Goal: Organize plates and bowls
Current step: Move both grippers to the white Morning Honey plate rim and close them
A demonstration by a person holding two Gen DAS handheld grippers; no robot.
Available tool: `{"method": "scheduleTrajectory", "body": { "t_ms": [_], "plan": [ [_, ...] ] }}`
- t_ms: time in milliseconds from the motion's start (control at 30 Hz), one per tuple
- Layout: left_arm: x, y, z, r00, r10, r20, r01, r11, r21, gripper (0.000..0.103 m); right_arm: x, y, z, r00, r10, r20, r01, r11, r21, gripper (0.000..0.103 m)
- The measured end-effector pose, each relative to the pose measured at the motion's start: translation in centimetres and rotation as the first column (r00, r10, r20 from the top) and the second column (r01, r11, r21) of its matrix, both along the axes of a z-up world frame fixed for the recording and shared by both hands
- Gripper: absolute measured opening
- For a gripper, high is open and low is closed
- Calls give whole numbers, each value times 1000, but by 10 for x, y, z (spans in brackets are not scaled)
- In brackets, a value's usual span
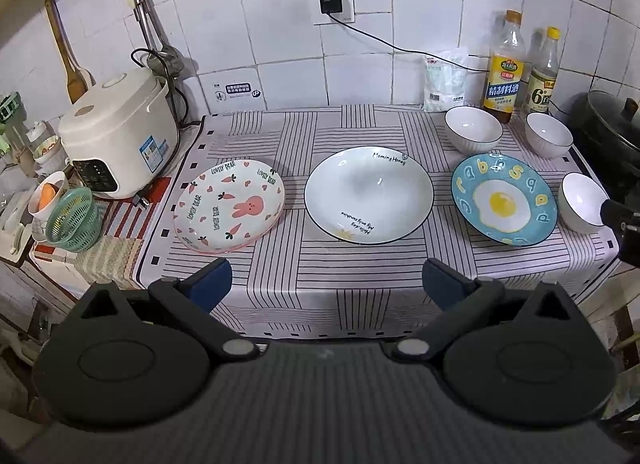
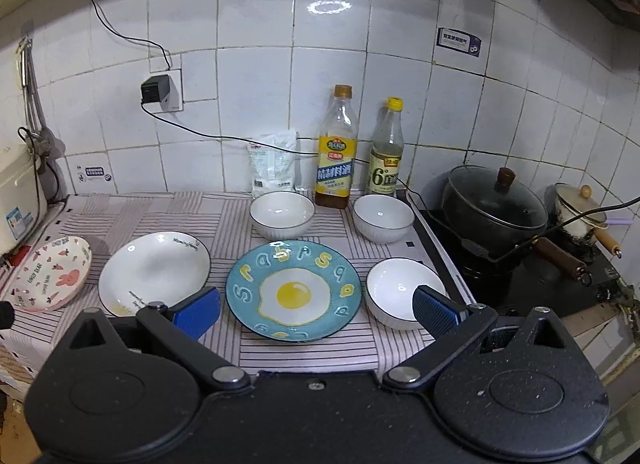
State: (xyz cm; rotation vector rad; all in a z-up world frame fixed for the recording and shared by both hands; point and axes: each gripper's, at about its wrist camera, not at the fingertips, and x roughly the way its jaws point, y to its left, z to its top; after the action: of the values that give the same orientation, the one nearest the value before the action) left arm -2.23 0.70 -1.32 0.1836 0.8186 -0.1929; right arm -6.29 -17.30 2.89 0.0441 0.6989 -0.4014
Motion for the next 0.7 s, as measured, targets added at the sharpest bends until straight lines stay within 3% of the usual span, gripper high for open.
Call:
{"method": "scheduleTrajectory", "body": {
  "t_ms": [200, 400, 567, 700],
  "plan": [
    [23, 7, -5, 1000, -4, 0, 4, 998, -56, 103, 6, 2, -3, 991, 105, 79, -103, 994, -21, 103],
    [70, 15, -25, 999, 35, -34, -38, 995, -88, 102, 31, -4, -19, 943, 249, 222, -255, 967, -4, 103],
    [112, 20, -57, 994, 81, -66, -90, 985, -148, 100, 75, 7, -50, 914, 368, 172, -384, 921, 70, 103],
    [142, 17, -93, 986, 109, -125, -126, 982, -142, 99, 102, 16, -92, 900, 402, 169, -431, 879, 202, 95]
  ]
}}
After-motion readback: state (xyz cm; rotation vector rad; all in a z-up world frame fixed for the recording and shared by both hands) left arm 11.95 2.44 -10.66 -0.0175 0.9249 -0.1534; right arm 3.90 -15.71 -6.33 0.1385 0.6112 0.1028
